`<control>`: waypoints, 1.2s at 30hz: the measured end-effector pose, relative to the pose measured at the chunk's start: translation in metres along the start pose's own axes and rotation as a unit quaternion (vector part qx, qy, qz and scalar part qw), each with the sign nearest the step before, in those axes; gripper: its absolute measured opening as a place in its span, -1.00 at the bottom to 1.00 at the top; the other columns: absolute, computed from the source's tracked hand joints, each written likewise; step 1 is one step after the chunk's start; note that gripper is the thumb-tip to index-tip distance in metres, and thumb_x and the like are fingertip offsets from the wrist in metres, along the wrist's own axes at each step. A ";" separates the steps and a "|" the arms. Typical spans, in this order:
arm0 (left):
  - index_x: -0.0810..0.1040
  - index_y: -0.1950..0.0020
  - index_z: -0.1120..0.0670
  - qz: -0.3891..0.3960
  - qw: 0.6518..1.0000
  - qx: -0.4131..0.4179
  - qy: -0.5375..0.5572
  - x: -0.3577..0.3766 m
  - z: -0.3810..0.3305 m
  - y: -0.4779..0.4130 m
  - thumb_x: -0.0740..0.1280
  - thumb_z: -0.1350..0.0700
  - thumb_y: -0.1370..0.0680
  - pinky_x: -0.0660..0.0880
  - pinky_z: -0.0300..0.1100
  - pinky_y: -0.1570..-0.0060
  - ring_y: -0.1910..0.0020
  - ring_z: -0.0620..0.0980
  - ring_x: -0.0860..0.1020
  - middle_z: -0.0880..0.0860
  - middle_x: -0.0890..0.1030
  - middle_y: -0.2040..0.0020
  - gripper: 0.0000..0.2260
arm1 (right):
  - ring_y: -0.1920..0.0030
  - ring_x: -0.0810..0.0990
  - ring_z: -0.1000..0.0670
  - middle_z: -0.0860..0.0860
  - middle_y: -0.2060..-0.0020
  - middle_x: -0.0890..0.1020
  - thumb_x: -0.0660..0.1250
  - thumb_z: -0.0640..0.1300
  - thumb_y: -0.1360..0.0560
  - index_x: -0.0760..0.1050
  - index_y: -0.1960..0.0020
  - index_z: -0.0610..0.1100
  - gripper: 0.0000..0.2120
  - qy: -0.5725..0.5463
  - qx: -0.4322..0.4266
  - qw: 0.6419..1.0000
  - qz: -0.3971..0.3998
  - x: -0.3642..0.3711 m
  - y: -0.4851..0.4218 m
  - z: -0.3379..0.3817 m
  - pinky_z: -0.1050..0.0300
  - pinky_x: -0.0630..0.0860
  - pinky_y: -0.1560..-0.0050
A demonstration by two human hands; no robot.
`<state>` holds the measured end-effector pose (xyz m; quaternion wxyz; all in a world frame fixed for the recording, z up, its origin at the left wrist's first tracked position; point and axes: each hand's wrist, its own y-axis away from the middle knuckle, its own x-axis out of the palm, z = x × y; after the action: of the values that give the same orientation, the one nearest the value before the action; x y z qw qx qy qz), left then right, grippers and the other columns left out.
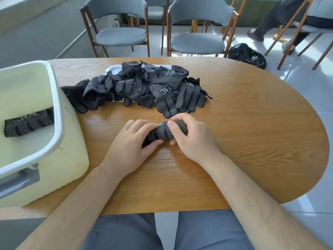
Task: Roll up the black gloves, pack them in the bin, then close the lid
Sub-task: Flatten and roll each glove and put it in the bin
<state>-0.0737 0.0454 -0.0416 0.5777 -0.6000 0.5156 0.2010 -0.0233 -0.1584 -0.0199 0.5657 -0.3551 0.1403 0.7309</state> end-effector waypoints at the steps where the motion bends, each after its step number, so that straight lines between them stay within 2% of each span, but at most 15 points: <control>1: 0.60 -0.26 0.10 -0.002 1.000 0.000 0.002 0.000 0.000 0.000 0.39 -0.13 -0.59 0.48 -0.08 -0.12 -0.03 0.05 0.53 -0.01 0.60 -0.13 -0.62 | 0.40 0.57 0.33 0.23 0.39 0.68 0.20 0.18 -0.66 0.51 -0.23 0.10 -0.75 -0.014 0.003 1.000 0.000 0.001 0.001 0.001 0.15 0.58 0.16; 4: 0.59 -0.27 0.10 -0.006 1.000 -0.013 0.021 -0.002 -0.002 0.002 0.44 -0.12 -0.54 0.48 -0.03 -0.21 -0.15 0.06 0.52 0.02 0.56 -0.21 -0.59 | 0.39 0.58 0.32 0.38 0.47 0.58 0.24 0.16 -0.66 0.50 -0.24 0.09 -0.76 -0.033 0.008 0.999 0.005 0.002 0.005 0.001 0.26 0.53 0.21; 6: 0.56 -0.28 0.08 -0.028 0.998 -0.054 0.029 -0.005 -0.008 0.004 0.49 -0.12 -0.48 0.42 -0.08 -0.30 -0.22 0.07 0.48 0.05 0.49 -0.25 -0.54 | 0.43 0.60 0.24 0.34 0.48 0.58 0.26 0.16 -0.65 0.49 -0.25 0.11 -0.76 -0.060 0.018 0.998 0.000 0.002 0.005 0.000 0.29 0.53 0.25; 8: 0.51 -0.28 0.07 -0.066 0.989 -0.125 0.050 -0.010 -0.018 0.008 0.50 -0.13 -0.47 0.42 -0.17 -0.19 -0.10 0.01 0.48 0.03 0.49 -0.11 -0.52 | 0.48 0.61 0.18 0.22 0.48 0.61 0.28 0.14 -0.64 0.49 -0.23 0.11 -0.79 -0.104 0.030 0.994 -0.016 0.001 0.005 -0.002 0.30 0.53 0.31; 10: 0.44 -0.28 0.04 -0.081 0.969 -0.202 0.113 -0.015 -0.033 0.011 0.44 -0.12 -0.51 0.46 -0.23 0.11 0.18 -0.11 0.51 -0.05 0.53 0.14 -0.56 | 0.49 0.61 0.14 0.14 0.47 0.62 0.30 0.12 -0.64 0.49 -0.23 0.10 -0.80 -0.146 0.040 0.988 -0.034 0.000 0.004 -0.002 0.23 0.57 0.34; 11: 0.41 -0.30 0.02 -0.072 0.958 -0.236 0.145 -0.017 -0.038 0.012 0.40 -0.12 -0.54 0.46 -0.24 0.23 0.26 -0.09 0.53 -0.08 0.54 0.24 -0.58 | 0.49 0.61 0.13 0.11 0.47 0.63 0.30 0.11 -0.64 0.49 -0.23 0.10 -0.80 -0.159 0.042 0.985 -0.041 0.000 0.003 -0.002 0.20 0.57 0.34; 13: 0.33 -0.40 -0.02 -0.036 0.944 -0.274 0.181 -0.017 -0.045 0.015 0.36 -0.14 -0.58 0.48 -0.27 0.26 0.28 -0.13 0.58 -0.09 0.63 0.29 -0.54 | 0.48 0.61 0.12 0.05 0.46 0.64 0.31 0.10 -0.64 0.49 -0.23 0.10 -0.81 -0.178 0.042 0.982 -0.054 0.000 0.004 -0.002 0.26 0.53 0.34; 15: 0.24 -0.49 -0.05 -0.010 0.925 -0.304 0.227 -0.018 -0.047 0.013 0.35 -0.17 -0.59 0.53 -0.23 0.15 0.24 -0.17 0.64 -0.13 0.70 0.20 -0.45 | 0.47 0.61 0.12 -0.02 0.46 0.64 0.31 0.10 -0.64 0.49 -0.22 0.09 -0.81 -0.188 0.039 0.979 -0.061 0.000 0.004 -0.001 0.32 0.49 0.32; 17: 0.20 -0.52 -0.03 -0.002 0.869 -0.360 0.338 -0.020 -0.048 0.001 0.36 -0.18 -0.58 0.56 -0.12 0.12 0.19 -0.07 0.69 -0.10 0.74 0.12 -0.39 | 0.47 0.61 0.11 -0.04 0.47 0.64 0.32 0.09 -0.64 0.50 -0.22 0.08 -0.81 -0.195 0.035 0.978 -0.057 -0.002 0.004 -0.001 0.33 0.48 0.32; 20: 0.25 -0.50 0.00 -0.017 0.737 -0.426 0.524 -0.020 -0.046 -0.018 0.41 -0.09 -0.56 0.58 -0.03 0.18 0.10 0.09 0.71 0.05 0.74 -0.02 -0.40 | 0.47 0.60 0.10 -0.04 0.47 0.63 0.32 0.07 -0.64 0.50 -0.23 0.06 -0.80 -0.211 0.031 0.976 -0.048 -0.003 0.004 -0.001 0.33 0.47 0.33; 21: 0.28 -0.49 0.01 -0.020 0.717 -0.426 0.551 -0.020 -0.044 -0.021 0.42 -0.07 -0.55 0.59 -0.05 0.19 0.07 0.10 0.71 0.07 0.73 -0.07 -0.43 | 0.46 0.60 0.10 -0.04 0.47 0.63 0.32 0.07 -0.64 0.49 -0.23 0.07 -0.81 -0.212 0.030 0.976 -0.046 -0.003 0.005 -0.001 0.33 0.47 0.32; 26: 0.46 -0.37 0.15 -0.007 0.682 -0.395 0.616 -0.014 -0.042 -0.023 0.36 0.10 -0.62 0.64 -0.16 0.12 -0.04 0.11 0.68 0.20 0.67 -0.20 -0.66 | 0.44 0.61 0.10 0.06 0.45 0.61 0.34 0.03 -0.64 0.48 -0.20 0.07 -0.84 -0.232 0.031 0.972 -0.026 -0.005 0.005 -0.002 0.33 0.48 0.30; 29: 0.45 -0.36 0.23 -0.028 0.661 -0.382 0.645 -0.012 -0.038 -0.019 0.36 0.16 -0.59 0.64 -0.10 -0.06 -0.18 0.17 0.63 0.25 0.63 -0.25 -0.64 | 0.40 0.63 0.11 0.05 0.37 0.65 0.34 0.00 -0.64 0.47 -0.18 0.07 -0.87 -0.236 0.028 0.971 -0.001 -0.005 0.005 -0.002 0.33 0.47 0.30; 33: 0.41 -0.36 0.33 -0.045 0.648 -0.365 0.667 -0.009 -0.034 -0.014 0.40 0.22 -0.55 0.57 0.03 -0.25 -0.30 0.24 0.57 0.28 0.59 -0.29 -0.58 | 0.26 0.71 0.05 0.07 0.05 0.68 0.33 -0.02 -0.65 0.48 -0.17 0.06 -0.88 -0.261 0.029 0.964 0.028 -0.002 0.004 -0.001 0.19 0.55 0.20; 36: 0.40 -0.37 0.35 -0.053 0.646 -0.365 0.668 -0.008 -0.032 -0.012 0.36 0.23 -0.57 0.53 0.09 -0.28 -0.31 0.26 0.56 0.29 0.59 -0.30 -0.59 | 0.19 0.69 0.01 -0.05 0.06 0.69 0.16 -0.05 -0.67 0.53 -0.21 0.02 -0.79 -0.316 0.027 0.947 0.048 -0.005 0.005 0.000 0.13 0.48 0.26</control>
<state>-0.0783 0.0174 -0.0213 -0.1797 -0.7604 0.6137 -0.1135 -0.0269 -0.1635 -0.0177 0.5546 -0.0832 -0.0093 0.8279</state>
